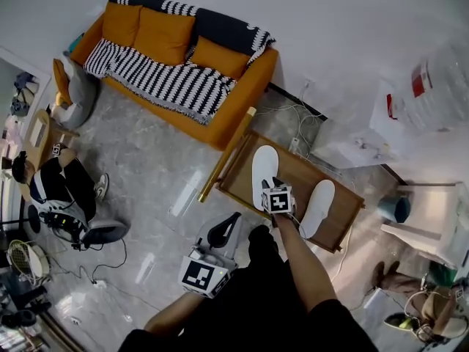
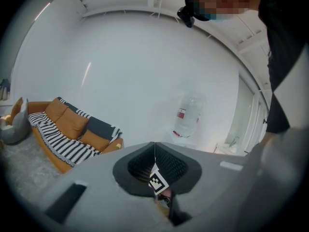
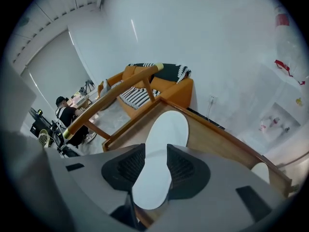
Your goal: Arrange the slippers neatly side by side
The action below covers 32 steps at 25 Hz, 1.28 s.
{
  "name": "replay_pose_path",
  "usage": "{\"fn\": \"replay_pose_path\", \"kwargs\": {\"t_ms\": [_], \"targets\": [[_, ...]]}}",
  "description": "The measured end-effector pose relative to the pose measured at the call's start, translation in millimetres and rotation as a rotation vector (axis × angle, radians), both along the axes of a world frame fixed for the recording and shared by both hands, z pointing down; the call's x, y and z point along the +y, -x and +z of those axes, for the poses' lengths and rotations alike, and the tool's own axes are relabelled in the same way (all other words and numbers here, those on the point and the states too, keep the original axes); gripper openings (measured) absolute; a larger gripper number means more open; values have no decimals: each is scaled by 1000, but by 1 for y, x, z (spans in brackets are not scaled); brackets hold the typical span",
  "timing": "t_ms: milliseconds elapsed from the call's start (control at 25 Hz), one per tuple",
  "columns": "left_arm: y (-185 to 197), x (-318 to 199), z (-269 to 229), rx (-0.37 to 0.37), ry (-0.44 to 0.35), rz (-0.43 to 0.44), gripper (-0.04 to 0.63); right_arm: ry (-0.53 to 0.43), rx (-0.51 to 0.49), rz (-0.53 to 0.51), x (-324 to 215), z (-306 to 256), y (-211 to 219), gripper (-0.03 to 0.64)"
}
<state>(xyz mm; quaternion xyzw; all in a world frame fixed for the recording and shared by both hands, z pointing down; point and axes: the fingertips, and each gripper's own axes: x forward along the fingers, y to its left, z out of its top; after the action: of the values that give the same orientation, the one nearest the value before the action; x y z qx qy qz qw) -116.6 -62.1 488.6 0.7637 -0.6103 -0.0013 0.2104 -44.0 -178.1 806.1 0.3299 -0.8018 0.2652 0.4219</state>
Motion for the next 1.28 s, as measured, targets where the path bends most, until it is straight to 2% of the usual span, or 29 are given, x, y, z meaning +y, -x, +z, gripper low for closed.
{"fn": "replay_pose_path", "kwargs": {"t_ms": [360,480,640,800,1280], "targets": [[3,0,13,0,56,-3,17,44,68,3,-10,32,0,146],[7,-3,13,0,40,-21,17,48,71,10,-13,38,0,146],[10,-3,14,-2,61,-19,17,52,77,25,-15,37,1,61],[13,-1,17,4,78,-31,16,61,64,40,-12,38,2,32],[8,-2,6,11,7,22,17,37,-24,183,-7,3,-20,26]]}}
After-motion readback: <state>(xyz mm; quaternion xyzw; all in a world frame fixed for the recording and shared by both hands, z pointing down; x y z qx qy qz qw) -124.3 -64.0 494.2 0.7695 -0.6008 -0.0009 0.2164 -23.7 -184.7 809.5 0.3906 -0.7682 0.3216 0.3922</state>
